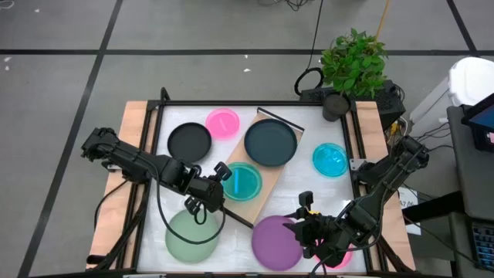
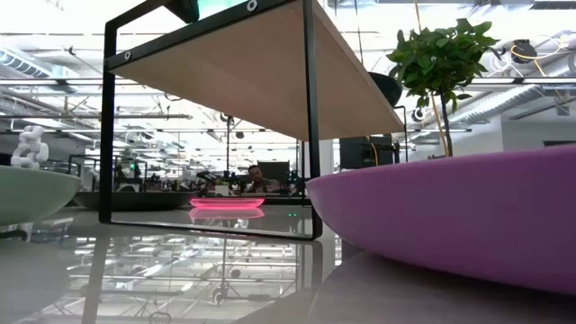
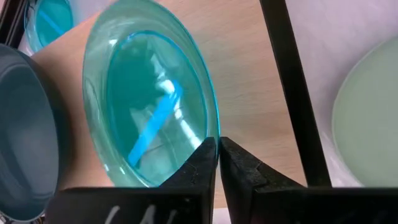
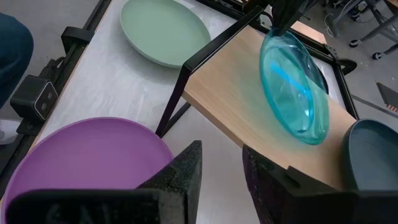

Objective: Place and stack plates onto a shelf
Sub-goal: Put the small transparent blue plate on top of the shelf, then stack the big violet plate on top of the big dark green plate

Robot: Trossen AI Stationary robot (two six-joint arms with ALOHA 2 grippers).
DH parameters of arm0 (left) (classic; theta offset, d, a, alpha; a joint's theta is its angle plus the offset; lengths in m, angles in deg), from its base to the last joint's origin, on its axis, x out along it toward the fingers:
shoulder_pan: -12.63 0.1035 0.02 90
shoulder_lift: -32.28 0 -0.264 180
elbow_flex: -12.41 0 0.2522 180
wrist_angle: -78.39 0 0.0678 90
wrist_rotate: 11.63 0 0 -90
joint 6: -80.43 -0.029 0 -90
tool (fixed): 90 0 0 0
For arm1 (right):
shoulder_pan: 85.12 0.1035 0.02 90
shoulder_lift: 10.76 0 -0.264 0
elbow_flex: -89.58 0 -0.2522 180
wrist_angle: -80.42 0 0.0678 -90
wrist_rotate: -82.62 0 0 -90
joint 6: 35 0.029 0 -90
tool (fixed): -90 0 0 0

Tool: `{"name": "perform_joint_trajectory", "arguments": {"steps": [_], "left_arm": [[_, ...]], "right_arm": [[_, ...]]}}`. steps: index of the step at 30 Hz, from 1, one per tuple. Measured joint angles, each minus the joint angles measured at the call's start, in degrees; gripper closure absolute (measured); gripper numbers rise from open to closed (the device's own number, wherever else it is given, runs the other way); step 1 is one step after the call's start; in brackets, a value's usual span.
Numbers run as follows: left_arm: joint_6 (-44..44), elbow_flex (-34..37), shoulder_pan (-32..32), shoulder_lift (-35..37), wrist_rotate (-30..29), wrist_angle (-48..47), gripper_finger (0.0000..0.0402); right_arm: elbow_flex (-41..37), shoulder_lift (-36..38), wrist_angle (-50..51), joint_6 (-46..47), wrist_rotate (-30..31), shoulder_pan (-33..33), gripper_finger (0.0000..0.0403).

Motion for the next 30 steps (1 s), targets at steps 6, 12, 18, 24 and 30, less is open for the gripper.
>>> {"name": "perform_joint_trajectory", "arguments": {"steps": [6, 12, 18, 24, 30], "left_arm": [[2.0, 0.0, 0.0, 0.0, 0.0, 0.0, 0.037], [4.3, 0.0, 0.0, 0.0, 0.0, 2.5, 0.0369], [9.9, 0.1, 0.0, 0.0, -0.1, 3.3, 0.0369], [18.0, 0.1, 0.0, 0.0, -0.5, 2.7, 0.0369], [23.2, 0.1, -0.9, 1.0, -0.7, 2.9, 0.0369]], "right_arm": [[0.0, 0.0, 0.0, 0.0, 0.0, 0.0, 0.0305], [0.0, 0.0, 0.0, 0.0, 0.0, 0.0, 0.0305], [0.0, 0.0, 0.0, 0.4, 0.0, 0.0, 0.0305], [0.0, 0.0, 0.0, 2.3, -0.2, 0.0, 0.0305], [0.0, 0.0, 0.0, 5.5, -2.7, 0.0, 0.0305]]}}
